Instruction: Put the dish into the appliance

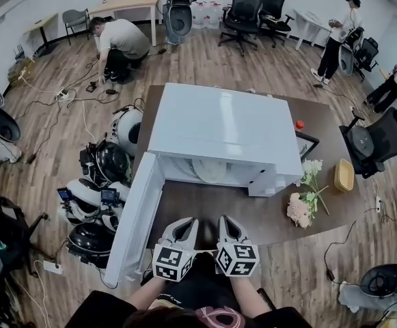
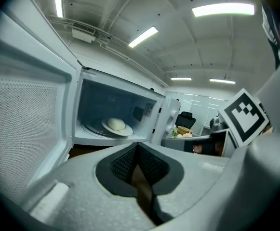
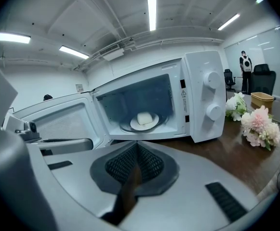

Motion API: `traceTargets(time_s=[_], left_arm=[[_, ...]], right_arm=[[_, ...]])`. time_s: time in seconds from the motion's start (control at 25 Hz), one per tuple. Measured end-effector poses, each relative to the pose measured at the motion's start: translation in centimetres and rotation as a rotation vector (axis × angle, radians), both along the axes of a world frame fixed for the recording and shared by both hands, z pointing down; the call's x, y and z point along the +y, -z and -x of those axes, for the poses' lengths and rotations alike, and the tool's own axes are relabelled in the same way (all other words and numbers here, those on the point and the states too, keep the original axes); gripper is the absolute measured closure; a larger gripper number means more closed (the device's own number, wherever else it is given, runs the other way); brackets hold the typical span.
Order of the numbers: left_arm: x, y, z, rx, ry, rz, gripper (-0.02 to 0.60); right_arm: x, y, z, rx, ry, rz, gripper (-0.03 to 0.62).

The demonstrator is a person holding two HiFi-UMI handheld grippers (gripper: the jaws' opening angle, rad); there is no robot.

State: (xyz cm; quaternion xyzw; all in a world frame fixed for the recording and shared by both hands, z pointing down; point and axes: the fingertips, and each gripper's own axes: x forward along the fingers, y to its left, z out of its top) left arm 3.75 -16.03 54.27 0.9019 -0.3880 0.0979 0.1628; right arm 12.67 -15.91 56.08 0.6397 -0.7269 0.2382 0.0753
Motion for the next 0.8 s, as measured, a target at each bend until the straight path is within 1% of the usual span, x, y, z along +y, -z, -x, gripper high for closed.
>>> traceTargets(time_s=[0.12, 0.24, 0.44, 0.6, 0.8], left_arm=[[-0.4, -0.1, -0.1, -0.004, 0.003, 0.001, 0.575], [-0.8, 0.0, -0.2, -0.010, 0.004, -0.004, 0.575], [-1.3, -0.3, 0.1, -0.024, 0.014, -0.004, 0.575], [-1.7, -0.7, -0.1, -0.056, 0.001, -0.015, 0.574], [-2.2, -0.8, -0.2, -0.053, 0.005, -0.015, 0.575]], right_arm=[[-0.3, -0.2, -0.2, -0.007, -0.003, 0.004, 0.586], [-0.6, -0.7, -0.8, -0.038, -0.022, 0.019, 0.586], [-1.1, -0.8, -0.5, -0.003, -0.002, 0.016, 0.586], [-1.9, -0.3, -0.5, 0.020, 0.002, 0.000, 0.586], [-2.4, -0.7, -0.7, 0.026, 0.001, 0.008, 0.587]])
